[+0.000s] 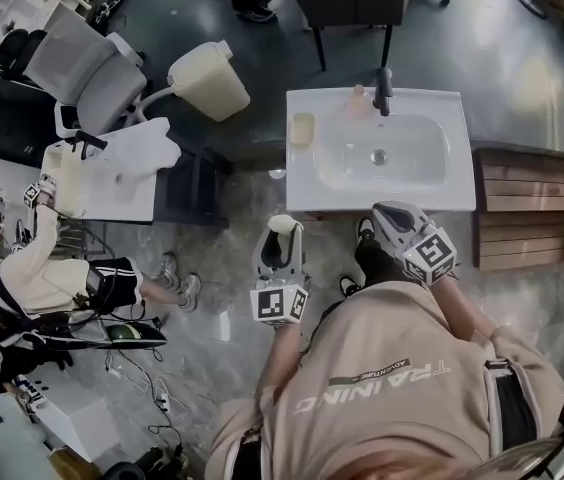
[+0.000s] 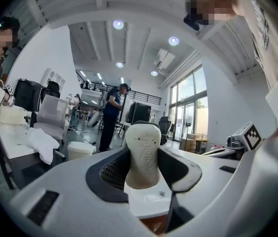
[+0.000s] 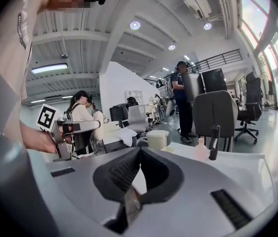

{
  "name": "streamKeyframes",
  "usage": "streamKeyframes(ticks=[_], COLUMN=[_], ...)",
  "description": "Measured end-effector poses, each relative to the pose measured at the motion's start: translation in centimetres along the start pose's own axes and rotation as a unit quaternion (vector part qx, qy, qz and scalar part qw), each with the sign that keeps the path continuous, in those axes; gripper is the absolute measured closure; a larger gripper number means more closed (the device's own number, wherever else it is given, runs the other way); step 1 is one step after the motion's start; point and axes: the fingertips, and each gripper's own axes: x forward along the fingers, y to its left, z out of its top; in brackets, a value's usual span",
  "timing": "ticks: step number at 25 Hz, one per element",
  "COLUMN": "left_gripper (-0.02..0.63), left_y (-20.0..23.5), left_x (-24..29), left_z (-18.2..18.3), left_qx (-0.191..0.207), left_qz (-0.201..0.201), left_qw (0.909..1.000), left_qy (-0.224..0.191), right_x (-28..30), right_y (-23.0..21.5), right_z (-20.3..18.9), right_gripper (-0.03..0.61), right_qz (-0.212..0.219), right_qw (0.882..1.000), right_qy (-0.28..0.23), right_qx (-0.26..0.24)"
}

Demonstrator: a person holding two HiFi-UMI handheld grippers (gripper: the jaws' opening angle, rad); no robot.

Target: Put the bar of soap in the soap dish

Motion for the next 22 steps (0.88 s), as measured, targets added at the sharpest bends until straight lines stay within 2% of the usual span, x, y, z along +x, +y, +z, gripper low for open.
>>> streamKeyframes(ticks=[9, 14, 22], left_gripper=[0.434, 0.434, 0.434], left_y=[2.7, 2.9, 3.7], left_x=[8.8, 13.2, 19.1], left_z=[2.7, 3.0, 1.9], left_qx=[0.018, 0.02, 0.016], left_qz=[0.028, 0.04, 0.034], left_qw=[0.9994, 0.999, 0.9986], left_qy=[-0.003, 0.002, 0.038], right_x=[7.2, 9.3, 10.0], right_y=[-7.3, -10.8, -15.6], right_z=[4.2, 4.9, 4.6], right_gripper=[0.566, 0.566, 0.566], right_qz=[0.038, 0.061, 0.045], right_qw=[0.999, 0.998, 0.999], right_qy=[-0.02, -0.016, -0.005], right_qx=[-0.023, -0.021, -0.008])
